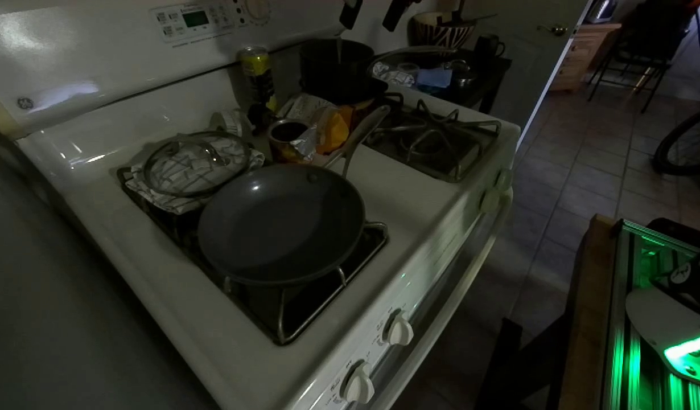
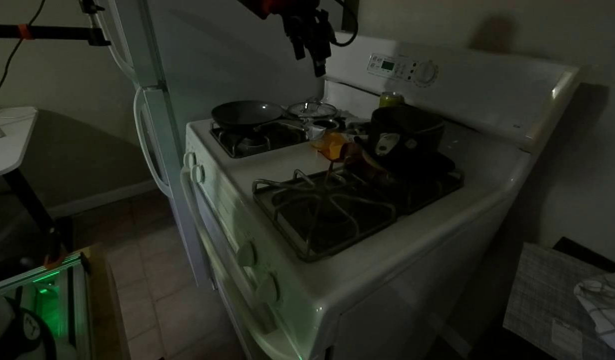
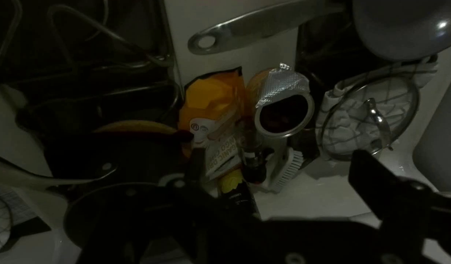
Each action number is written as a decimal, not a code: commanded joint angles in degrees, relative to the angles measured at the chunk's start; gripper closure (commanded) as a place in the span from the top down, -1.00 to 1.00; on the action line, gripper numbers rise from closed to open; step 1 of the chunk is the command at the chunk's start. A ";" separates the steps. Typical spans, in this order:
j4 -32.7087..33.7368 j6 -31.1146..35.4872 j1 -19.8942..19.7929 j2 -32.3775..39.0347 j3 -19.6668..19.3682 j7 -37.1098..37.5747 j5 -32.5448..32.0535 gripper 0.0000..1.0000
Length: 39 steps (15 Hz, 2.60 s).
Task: Pour the beans in the can into the pan
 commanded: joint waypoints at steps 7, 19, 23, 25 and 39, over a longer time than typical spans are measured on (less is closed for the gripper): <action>5.62 0.93 0.95 8.34 -0.85 -4.25 -1.69 1.00; 20.12 -0.14 3.18 22.61 -0.90 -18.35 -10.71 1.00; 23.06 -1.52 2.75 27.26 0.03 -21.41 -7.70 1.00; 23.60 -1.19 2.96 28.93 -0.20 -21.14 -8.04 0.75; 28.72 -5.43 3.19 37.51 -0.45 -20.49 -8.00 0.37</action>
